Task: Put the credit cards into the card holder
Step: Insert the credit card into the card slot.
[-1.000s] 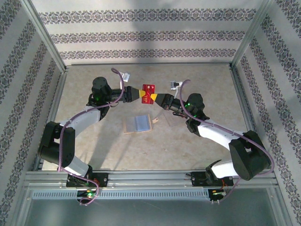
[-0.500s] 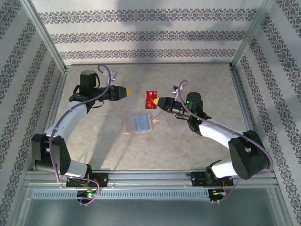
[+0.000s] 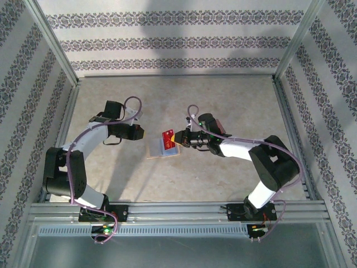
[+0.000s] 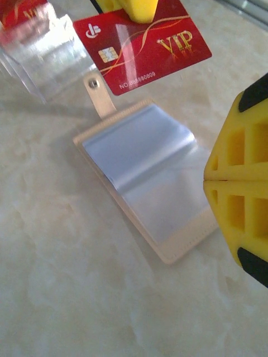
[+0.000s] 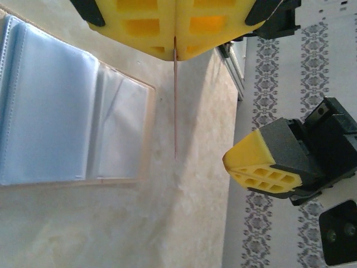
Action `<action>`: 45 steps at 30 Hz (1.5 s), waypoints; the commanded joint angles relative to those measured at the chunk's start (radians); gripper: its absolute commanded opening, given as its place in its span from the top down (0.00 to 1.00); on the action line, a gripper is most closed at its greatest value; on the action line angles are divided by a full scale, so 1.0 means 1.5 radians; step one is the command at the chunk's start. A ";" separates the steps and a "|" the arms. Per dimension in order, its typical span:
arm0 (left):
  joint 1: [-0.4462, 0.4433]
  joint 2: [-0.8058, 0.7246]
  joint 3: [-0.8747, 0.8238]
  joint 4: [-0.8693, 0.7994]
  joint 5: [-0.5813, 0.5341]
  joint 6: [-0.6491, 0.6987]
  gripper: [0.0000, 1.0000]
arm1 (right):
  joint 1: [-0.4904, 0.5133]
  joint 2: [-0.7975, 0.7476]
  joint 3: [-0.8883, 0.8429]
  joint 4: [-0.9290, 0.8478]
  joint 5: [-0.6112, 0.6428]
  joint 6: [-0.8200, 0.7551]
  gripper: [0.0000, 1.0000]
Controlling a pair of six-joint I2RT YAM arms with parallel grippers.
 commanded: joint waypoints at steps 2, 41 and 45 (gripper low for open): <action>-0.007 0.018 -0.008 0.011 -0.039 0.051 1.00 | 0.020 0.045 0.027 0.004 0.005 -0.006 1.00; -0.094 0.189 0.035 -0.003 -0.160 0.127 1.00 | 0.021 0.151 0.029 0.034 0.004 -0.017 1.00; -0.096 0.189 0.034 0.000 -0.161 0.129 1.00 | 0.021 0.159 0.033 0.060 -0.006 -0.008 1.00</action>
